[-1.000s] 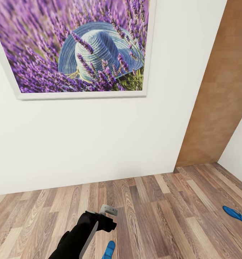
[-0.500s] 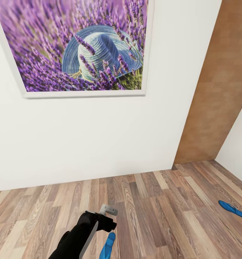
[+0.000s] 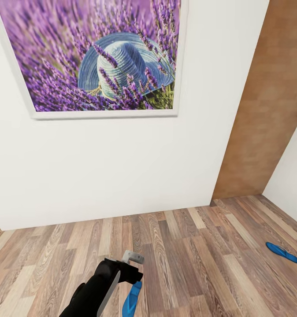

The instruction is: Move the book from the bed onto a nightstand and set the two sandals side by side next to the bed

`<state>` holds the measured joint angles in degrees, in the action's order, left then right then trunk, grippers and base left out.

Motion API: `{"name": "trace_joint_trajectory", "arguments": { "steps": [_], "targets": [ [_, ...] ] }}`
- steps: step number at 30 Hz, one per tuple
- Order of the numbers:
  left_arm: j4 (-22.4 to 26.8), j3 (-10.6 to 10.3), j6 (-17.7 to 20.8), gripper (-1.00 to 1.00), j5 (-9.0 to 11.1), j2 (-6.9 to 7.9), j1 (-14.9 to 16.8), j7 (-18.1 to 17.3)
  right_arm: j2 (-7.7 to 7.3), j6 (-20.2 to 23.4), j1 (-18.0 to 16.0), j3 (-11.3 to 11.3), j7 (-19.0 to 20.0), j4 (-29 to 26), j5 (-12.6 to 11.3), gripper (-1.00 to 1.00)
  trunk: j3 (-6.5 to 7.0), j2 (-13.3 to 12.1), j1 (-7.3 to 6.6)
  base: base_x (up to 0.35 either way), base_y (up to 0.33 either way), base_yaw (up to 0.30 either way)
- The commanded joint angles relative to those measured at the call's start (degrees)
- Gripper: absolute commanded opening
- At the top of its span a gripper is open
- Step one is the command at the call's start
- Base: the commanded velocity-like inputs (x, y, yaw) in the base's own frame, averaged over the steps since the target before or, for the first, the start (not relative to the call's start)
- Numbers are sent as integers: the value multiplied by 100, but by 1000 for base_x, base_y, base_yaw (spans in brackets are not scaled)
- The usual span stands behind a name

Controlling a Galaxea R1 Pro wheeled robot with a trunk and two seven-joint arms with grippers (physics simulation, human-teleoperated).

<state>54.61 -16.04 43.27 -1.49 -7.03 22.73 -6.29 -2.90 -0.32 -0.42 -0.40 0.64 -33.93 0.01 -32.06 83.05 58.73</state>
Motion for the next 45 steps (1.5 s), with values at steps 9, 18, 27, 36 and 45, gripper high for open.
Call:
{"name": "trace_joint_trajectory", "arguments": {
  "steps": [9, 18, 27, 36, 45],
  "targets": [
    [6, -1, 33, 100, -18, -3, 3, -21, 0, -3, -2, -4, 7, 0, -8, 100, -167, 364, 197, 0, 0, 0],
    [6, 1, 30, 100, -18, -4, 3, -21, -1, -3, -2, -4, 9, 1, -14, 100, -329, 725, 395, 0, 0, 0],
    [6, -30, 58, 100, 15, -34, -23, -55, 9, -37, 32, 21, 69, 34, -11, 100, -472, 1044, 570, 0, 0, 0],
    [18, -77, 172, 100, 26, -64, -28, -108, 4, -325, 156, 57, 296, 325, -7, 100, -472, 1044, 570, 0, 0, 0],
    [23, -68, 170, 100, 20, -62, -29, -101, -6, -614, 156, 57, 297, 615, 11, 100, -472, 1044, 570, 0, 0, 0]
  ]
}}
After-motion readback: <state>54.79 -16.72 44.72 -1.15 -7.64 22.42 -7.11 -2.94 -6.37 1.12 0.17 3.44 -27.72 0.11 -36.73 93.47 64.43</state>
